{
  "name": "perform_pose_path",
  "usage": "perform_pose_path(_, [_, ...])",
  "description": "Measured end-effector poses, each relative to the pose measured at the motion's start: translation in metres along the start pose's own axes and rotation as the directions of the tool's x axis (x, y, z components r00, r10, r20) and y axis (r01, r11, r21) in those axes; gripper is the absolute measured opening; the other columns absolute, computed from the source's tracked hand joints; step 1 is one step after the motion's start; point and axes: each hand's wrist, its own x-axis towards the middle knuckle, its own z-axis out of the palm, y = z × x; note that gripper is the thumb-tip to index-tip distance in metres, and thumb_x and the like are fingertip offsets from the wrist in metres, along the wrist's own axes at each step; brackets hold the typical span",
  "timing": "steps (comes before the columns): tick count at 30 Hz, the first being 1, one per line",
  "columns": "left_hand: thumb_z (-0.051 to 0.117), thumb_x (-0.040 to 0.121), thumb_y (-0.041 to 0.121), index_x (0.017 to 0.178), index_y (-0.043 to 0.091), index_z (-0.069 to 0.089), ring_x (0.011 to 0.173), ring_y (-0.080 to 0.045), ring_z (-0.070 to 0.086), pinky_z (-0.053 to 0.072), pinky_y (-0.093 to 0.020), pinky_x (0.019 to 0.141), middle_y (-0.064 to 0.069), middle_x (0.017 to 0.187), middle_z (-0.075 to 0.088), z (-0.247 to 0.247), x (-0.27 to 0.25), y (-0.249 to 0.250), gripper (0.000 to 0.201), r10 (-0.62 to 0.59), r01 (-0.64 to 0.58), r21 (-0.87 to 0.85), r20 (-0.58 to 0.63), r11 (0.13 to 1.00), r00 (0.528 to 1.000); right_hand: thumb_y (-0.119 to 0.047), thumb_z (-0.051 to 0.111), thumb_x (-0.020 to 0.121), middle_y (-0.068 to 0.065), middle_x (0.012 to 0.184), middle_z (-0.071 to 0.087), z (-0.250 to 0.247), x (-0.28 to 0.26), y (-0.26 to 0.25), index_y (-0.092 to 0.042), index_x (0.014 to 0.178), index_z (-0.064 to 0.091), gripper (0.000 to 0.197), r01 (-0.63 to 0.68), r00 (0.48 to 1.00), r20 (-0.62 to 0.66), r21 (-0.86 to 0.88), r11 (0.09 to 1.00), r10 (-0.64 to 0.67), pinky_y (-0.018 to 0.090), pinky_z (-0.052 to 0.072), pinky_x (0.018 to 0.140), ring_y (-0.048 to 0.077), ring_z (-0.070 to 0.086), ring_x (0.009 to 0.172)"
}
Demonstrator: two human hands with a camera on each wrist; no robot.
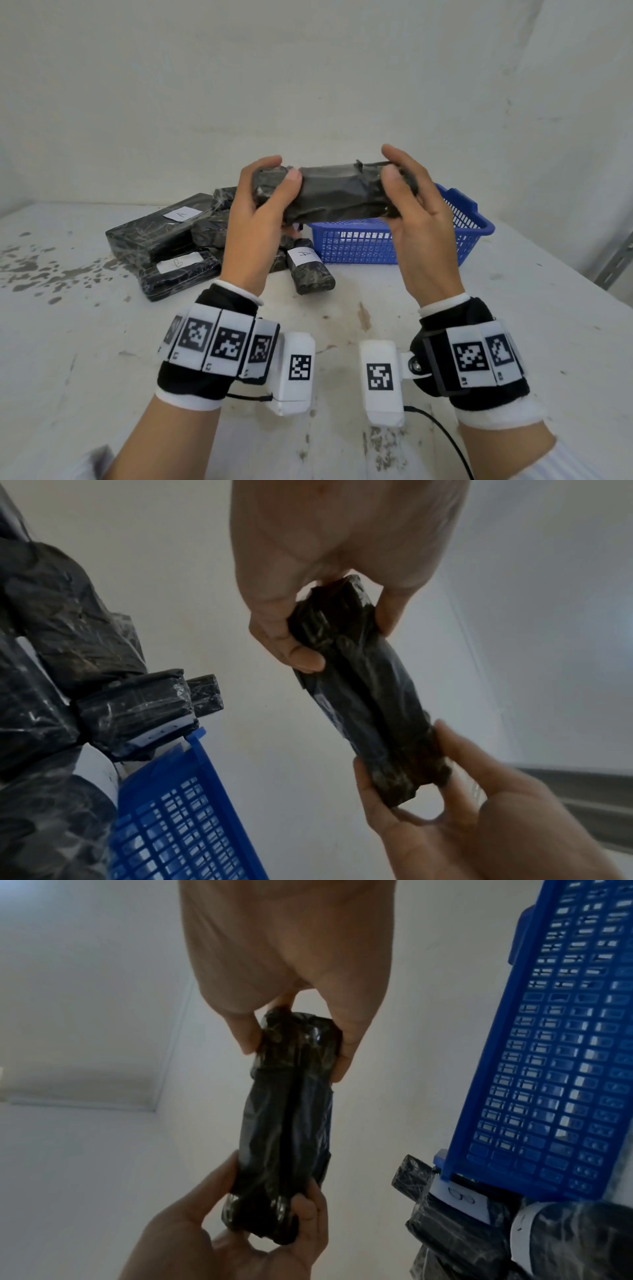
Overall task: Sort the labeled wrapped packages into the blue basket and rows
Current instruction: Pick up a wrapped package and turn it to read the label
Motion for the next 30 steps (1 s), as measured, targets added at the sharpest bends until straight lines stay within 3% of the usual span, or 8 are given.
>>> perform_pose_path(3, [0.062,0.089,0.019,0.124,0.026,0.053,0.100,-0.018,0.066,0.054,-0.030,0.075,-0.005,0.122,0.060,-0.0041,0.0035,-0.0014,0.037,0.057,-0.055,-0.085,0.029,0.995,0.998,-0.020,0.065,0.093,0.009,0.136,0.061,-0.0020,0.0003,0.0007,-0.032,0.138,0.056,0.047,-0.003,0.999,0.037,-0.005,1.000,0.003,0.041,0.054,0.100,0.018,0.065,0.116])
perform_pose_path(6, [0.060,0.088,0.016,0.127,0.025,0.048,0.101,-0.018,0.066,0.054,-0.031,0.082,-0.006,0.118,0.063,-0.0040,0.0050,-0.0009,0.042,0.070,-0.063,-0.144,0.046,0.988,0.997,-0.024,0.064,0.094,0.005,0.135,0.060,-0.0040,0.0007,-0.0008,-0.030,0.146,0.046,0.055,-0.058,0.997,0.041,-0.022,0.998,0.059,0.025,0.055,0.070,0.011,0.070,0.096])
perform_pose_path(8, [0.059,0.089,0.025,0.123,0.024,0.050,0.100,-0.014,0.066,0.054,-0.034,0.083,-0.011,0.125,0.060,-0.0038,0.0054,0.0000,0.035,0.051,-0.044,-0.164,0.039,0.985,0.998,-0.023,0.061,0.097,0.004,0.126,0.060,-0.0050,0.0024,-0.0011,-0.024,0.143,0.050,0.048,-0.069,0.997,0.039,-0.011,0.998,0.069,0.024,0.053,0.064,0.011,0.069,0.086])
perform_pose_path(11, [0.051,0.099,0.015,0.117,0.021,0.053,0.098,-0.016,0.065,0.056,-0.038,0.085,-0.019,0.129,0.055,-0.0041,0.0047,0.0016,0.018,0.030,-0.025,-0.144,0.031,0.989,0.999,-0.026,0.061,0.091,0.005,0.124,0.061,-0.0056,0.0035,-0.0009,-0.023,0.135,0.056,0.045,-0.064,0.997,0.035,0.000,0.998,0.064,0.024,0.054,0.072,0.010,0.068,0.094])
perform_pose_path(15, [0.046,0.102,0.021,0.128,0.019,0.049,0.105,-0.016,0.066,0.057,-0.039,0.088,-0.013,0.130,0.058,-0.0044,0.0043,0.0030,0.027,-0.009,0.009,-0.148,-0.006,0.989,1.000,-0.018,0.058,0.100,-0.001,0.115,0.067,-0.0069,0.0035,0.0017,-0.021,0.132,0.057,0.032,-0.067,0.996,0.052,0.005,0.998,0.067,0.031,0.056,0.078,0.019,0.068,0.105])
perform_pose_path(21, [0.041,0.104,0.027,0.128,0.018,0.052,0.092,-0.009,0.067,0.059,-0.027,0.072,0.002,0.115,0.063,-0.0059,0.0059,0.0027,0.028,0.014,-0.015,-0.022,-0.045,1.000,0.999,-0.024,0.058,0.101,-0.004,0.103,0.069,-0.0054,-0.0001,-0.0026,-0.030,0.122,0.061,0.022,-0.072,0.997,0.021,-0.077,0.994,0.074,0.019,0.045,0.049,0.013,0.061,0.065])
perform_pose_path(25, [0.039,0.104,0.026,0.122,0.021,0.052,0.084,-0.004,0.064,0.055,-0.022,0.063,0.008,0.106,0.062,-0.0050,0.0058,0.0011,0.023,0.039,-0.037,0.047,-0.028,0.998,0.999,-0.020,0.059,0.100,0.002,0.110,0.064,-0.0035,-0.0010,-0.0003,-0.021,0.121,0.064,0.022,-0.069,0.998,0.006,-0.059,0.996,0.070,0.012,0.044,0.050,0.005,0.057,0.072])
perform_pose_path(30, [0.050,0.100,0.024,0.126,0.020,0.048,0.100,-0.011,0.066,0.055,-0.029,0.087,0.003,0.112,0.063,-0.0002,0.0011,0.0014,0.026,0.040,-0.040,0.011,0.019,0.999,0.999,-0.019,0.063,0.097,0.003,0.119,0.064,-0.0032,-0.0010,0.0027,-0.023,0.117,0.065,0.020,-0.059,0.998,0.018,-0.077,0.995,0.061,0.011,0.047,0.058,0.010,0.060,0.092])
